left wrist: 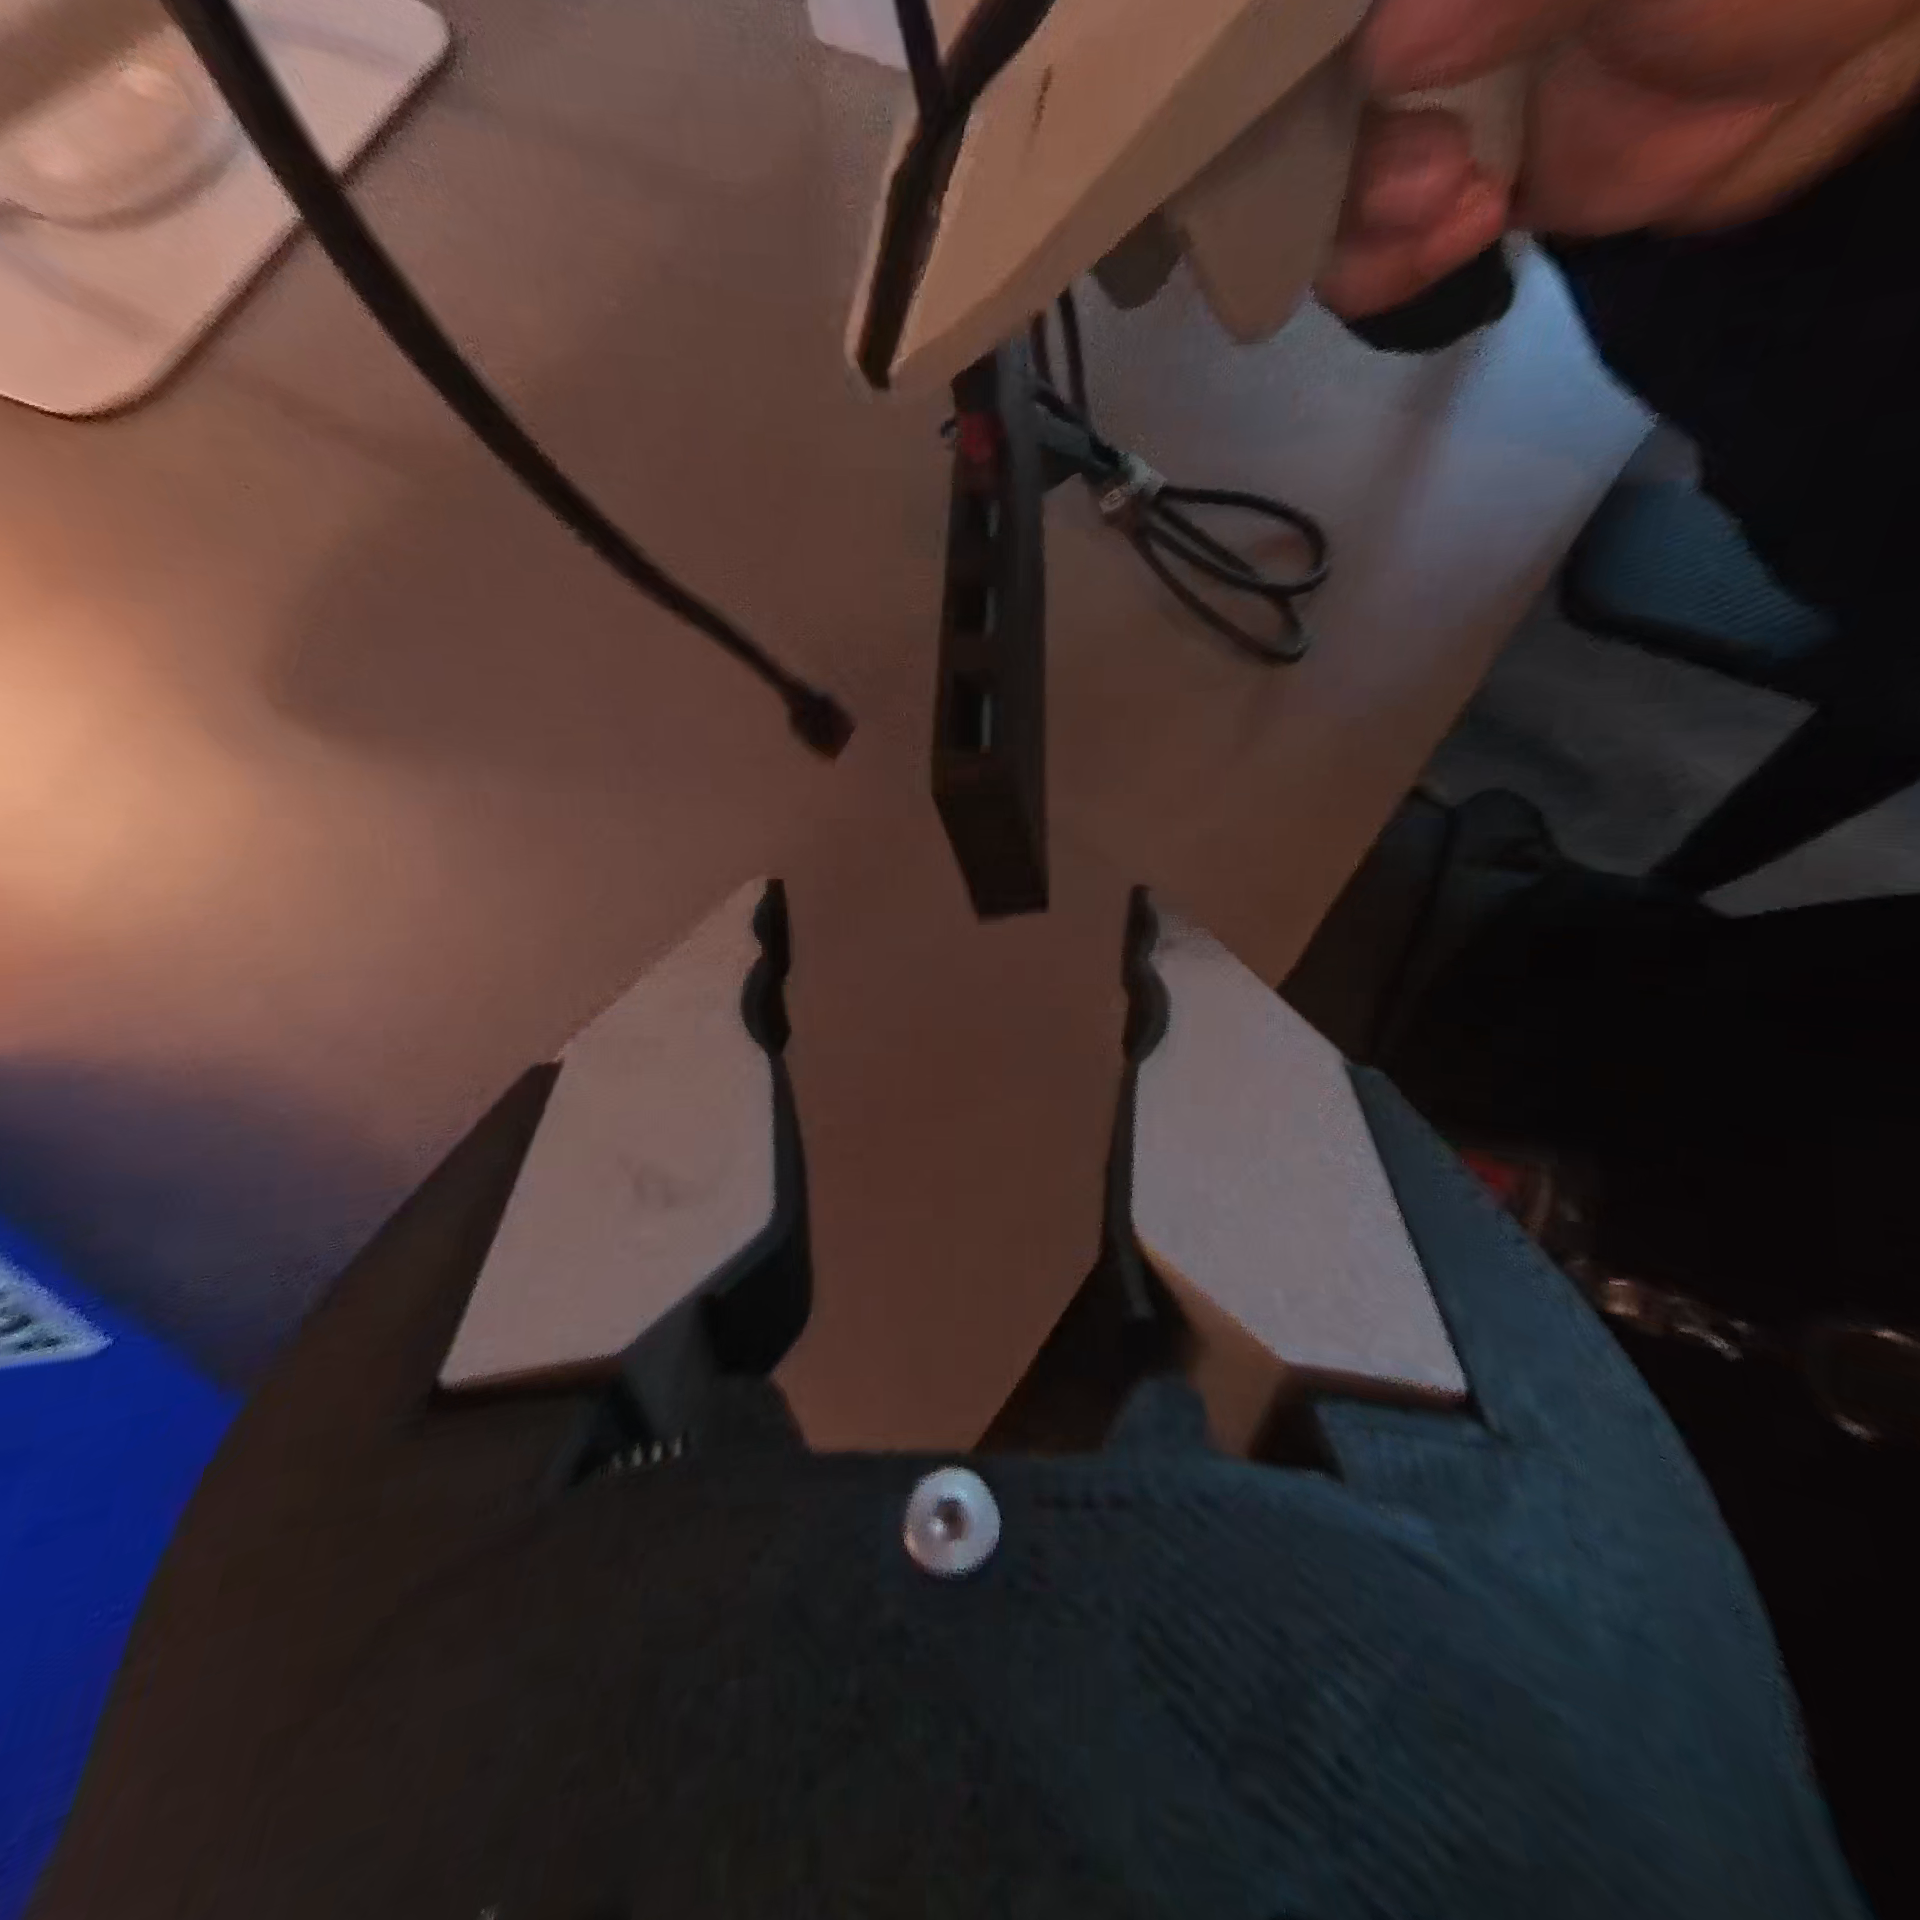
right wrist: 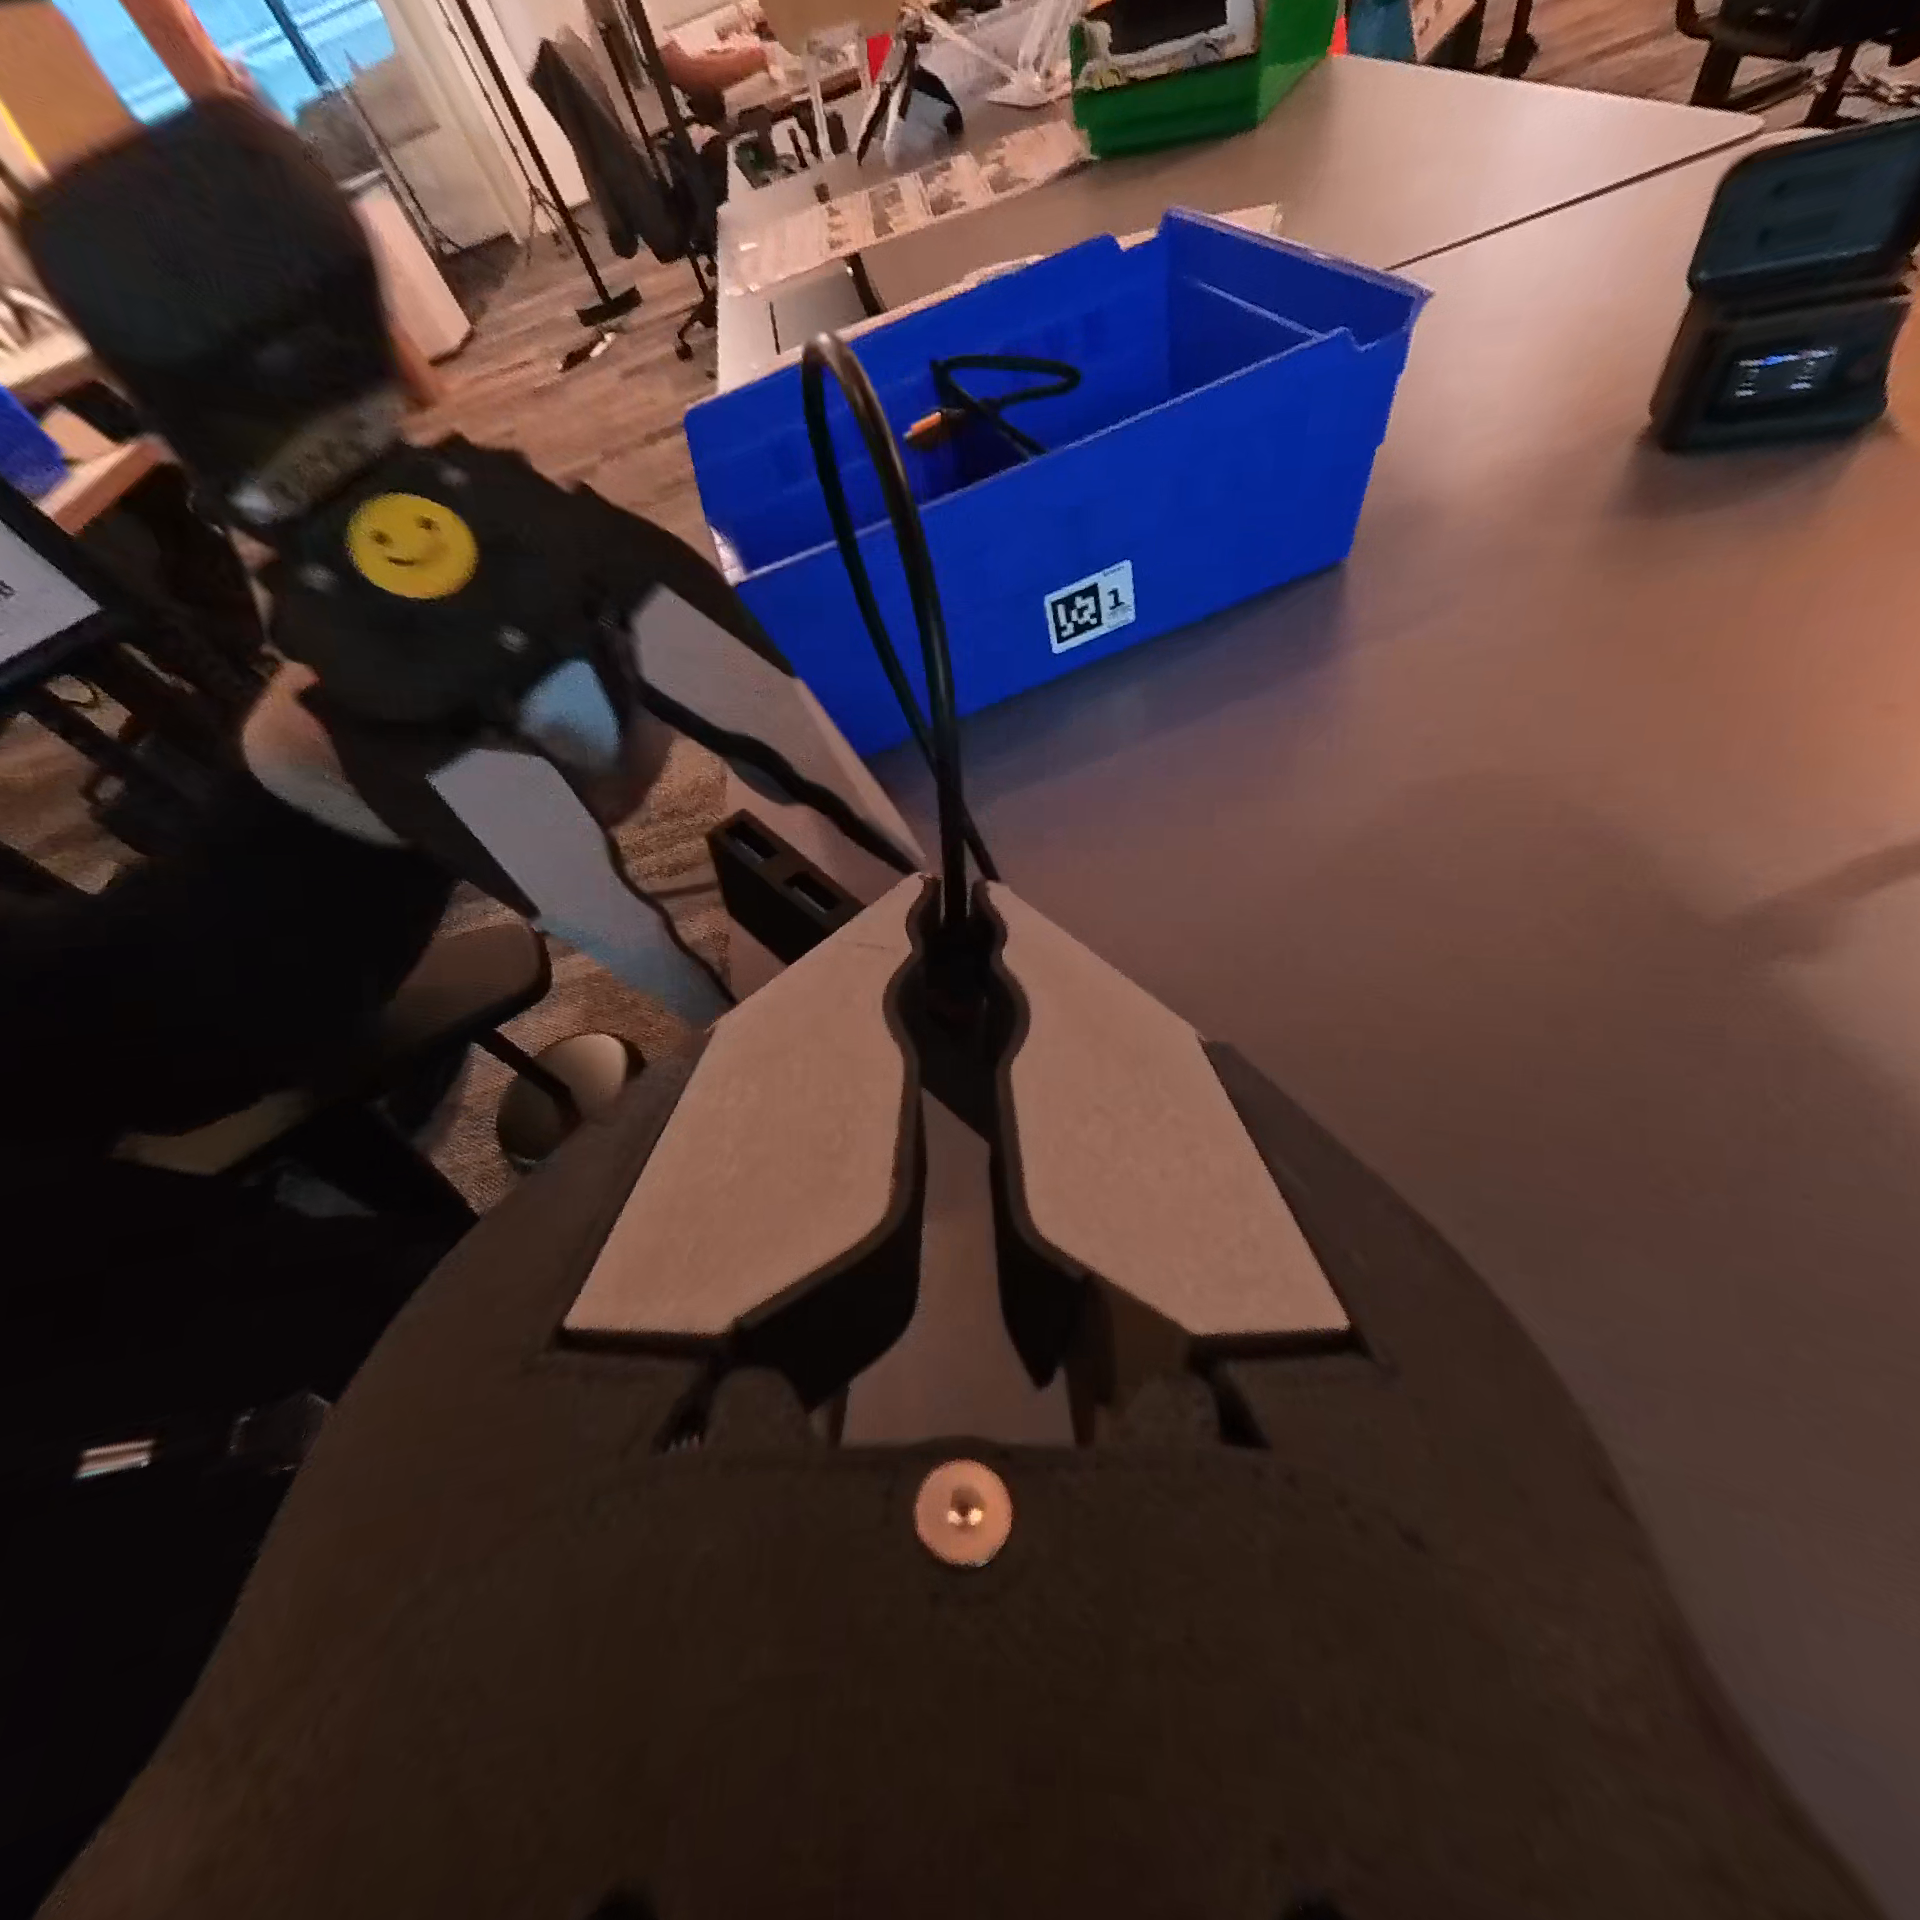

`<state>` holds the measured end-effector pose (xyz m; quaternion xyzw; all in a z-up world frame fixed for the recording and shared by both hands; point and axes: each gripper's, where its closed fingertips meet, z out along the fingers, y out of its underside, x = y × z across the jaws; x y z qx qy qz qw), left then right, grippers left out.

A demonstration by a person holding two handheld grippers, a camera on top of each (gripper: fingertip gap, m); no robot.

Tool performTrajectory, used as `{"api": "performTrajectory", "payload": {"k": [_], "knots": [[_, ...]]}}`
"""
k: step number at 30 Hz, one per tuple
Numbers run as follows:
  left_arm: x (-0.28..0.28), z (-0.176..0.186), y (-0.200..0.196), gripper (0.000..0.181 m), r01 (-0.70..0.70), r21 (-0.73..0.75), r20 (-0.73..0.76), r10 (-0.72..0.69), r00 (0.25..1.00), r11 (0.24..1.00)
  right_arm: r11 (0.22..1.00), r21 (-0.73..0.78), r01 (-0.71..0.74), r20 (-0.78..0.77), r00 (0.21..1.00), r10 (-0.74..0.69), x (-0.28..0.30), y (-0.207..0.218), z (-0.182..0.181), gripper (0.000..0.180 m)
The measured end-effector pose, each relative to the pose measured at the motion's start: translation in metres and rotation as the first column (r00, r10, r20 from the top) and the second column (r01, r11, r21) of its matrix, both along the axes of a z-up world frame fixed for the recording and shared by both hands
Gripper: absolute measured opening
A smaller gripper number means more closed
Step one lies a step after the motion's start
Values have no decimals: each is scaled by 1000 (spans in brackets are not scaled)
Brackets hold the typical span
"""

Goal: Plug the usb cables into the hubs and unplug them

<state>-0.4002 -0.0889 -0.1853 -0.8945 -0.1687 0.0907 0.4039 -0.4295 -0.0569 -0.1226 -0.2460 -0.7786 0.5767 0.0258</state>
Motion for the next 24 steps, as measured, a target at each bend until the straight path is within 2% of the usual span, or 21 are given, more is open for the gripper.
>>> {"api": "performTrajectory", "payload": {"k": [2, 4, 6, 7, 10, 14, 17, 19, 24], "knots": [[7, 4, 17, 60, 55, 92, 53, -60, 997, 994, 1000, 0, 3, 0, 1000, -3, 3, -4, 1, 2], [14, 19, 38, 39, 90, 235, 34, -100, 994, 968, 1000, 18, 14, -9, 1000, -14, 4, -5, -1, 3], [10, 19, 46, 15, 71, 252, -15, -70, 997, 965, 1000, 10, 10, -11, 1000, -9, 8, -5, 0, 3], [6, 14, 47, 12, 61, 217, -38, -54, 998, 974, 1000, 9, -1, -7, 1000, 1, 10, -6, 0, 2], [-1, 11, 46, 9, 54, 181, -72, -41, 997, 982, 1000, 27, -15, -35, 999, 16, 14, -3, 1, 4], [8, 16, 41, 8, 127, 152, -23, -125, 992, 980, 993, 21, -115, -94, 989, 117, 27, 0, 6, 4], [12, 16, 36, 8, 164, 101, -16, -163, 986, 981, 980, 115, -161, -143, 974, 176, 34, 8, -3, 9], [17, 21, 35, 8, 198, 123, 11, -201, 980, 973, 970, 151, -193, -175, 960, 218, 40, 10, -4, 9], [37, 30, 36, 8, 293, 181, 49, -306, 951, 939, 953, 132, -273, -229, 927, 297, 57, 4, 5, 6]]}}
